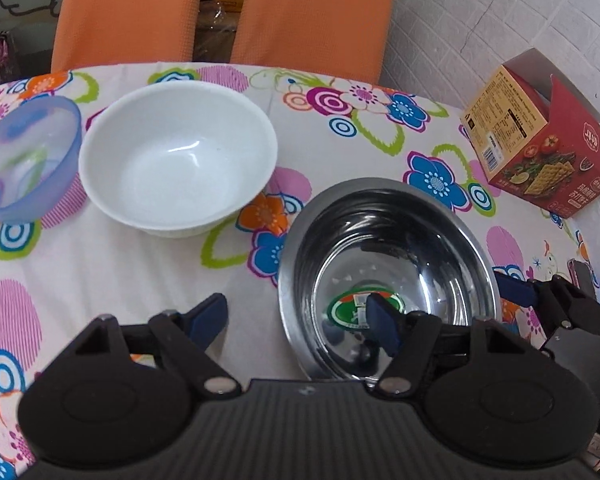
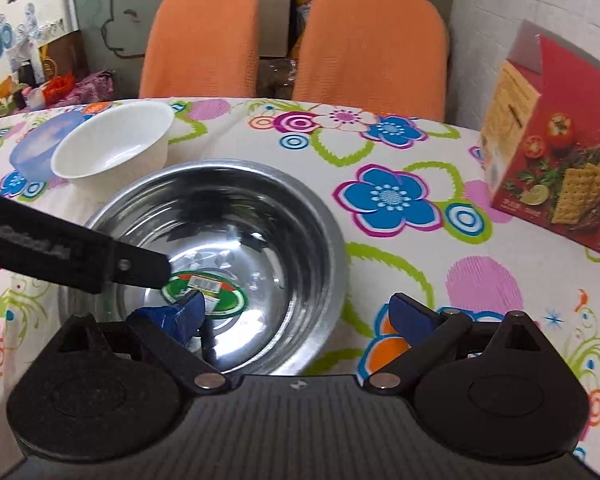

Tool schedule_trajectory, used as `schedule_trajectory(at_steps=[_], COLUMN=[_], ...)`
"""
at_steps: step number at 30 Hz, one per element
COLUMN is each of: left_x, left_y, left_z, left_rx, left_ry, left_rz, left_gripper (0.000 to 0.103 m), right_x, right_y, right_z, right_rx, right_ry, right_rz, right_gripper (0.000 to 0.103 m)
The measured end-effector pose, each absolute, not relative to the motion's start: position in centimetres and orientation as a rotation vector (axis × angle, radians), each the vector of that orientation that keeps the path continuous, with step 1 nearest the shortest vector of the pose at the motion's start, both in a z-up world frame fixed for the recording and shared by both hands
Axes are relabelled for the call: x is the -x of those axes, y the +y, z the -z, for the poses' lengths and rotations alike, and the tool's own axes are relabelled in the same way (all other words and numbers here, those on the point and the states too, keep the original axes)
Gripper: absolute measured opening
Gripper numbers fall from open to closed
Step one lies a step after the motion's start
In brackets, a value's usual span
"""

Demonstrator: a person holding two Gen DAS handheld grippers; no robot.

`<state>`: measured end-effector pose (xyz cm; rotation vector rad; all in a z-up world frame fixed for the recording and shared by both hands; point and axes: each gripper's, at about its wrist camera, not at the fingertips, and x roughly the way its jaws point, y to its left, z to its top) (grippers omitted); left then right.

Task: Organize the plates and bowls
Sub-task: 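Lift the steel bowl with the left tool and carry it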

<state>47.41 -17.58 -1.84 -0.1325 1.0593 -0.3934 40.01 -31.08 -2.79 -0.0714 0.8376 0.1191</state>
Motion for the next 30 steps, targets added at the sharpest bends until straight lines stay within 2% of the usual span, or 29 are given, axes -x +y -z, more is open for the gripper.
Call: schedule_trajectory(at_steps=[1,4,6,17,22,30], left_x=[-47.4,-47.6,-47.5,-46.5,-43.4,-36.3], left_y=[-17.8,-18.3,-18.7,-18.2,-17.2,-13.4], left_z=[1.8,1.8,1.8,1.5,0.4,-1.4], left_rx=[0.120,0.094,0.067,0.072,0.048,0.051], left_ry=[1.047,1.040,1.031,1.076,1.071,1.037], left_rz=[0.400,0.420,0.420,0.464,0.478,0.492], left_gripper=[0.053,0.041,0.039,0.039,0.039,0.039], right_x=[-40.2,-40.2,-40.2,-38.4,-35.8,-28.6], right_y=[-31.1,-30.6,-30.2,-27.8,-26.2,-23.5], right_z=[2.9,3.1,3.0,1.8,0.3,0.3], right_rx=[0.060,0.039,0.037,-0.010,0.053,-0.001], right_ry=[0.838,0.834,0.839,0.885,0.845,0.835], right_rz=[-0.134,-0.178,-0.188,-0.208,-0.190,-0.212], right_gripper=[0.086,0.086,0.087,0.088,0.088,0.088])
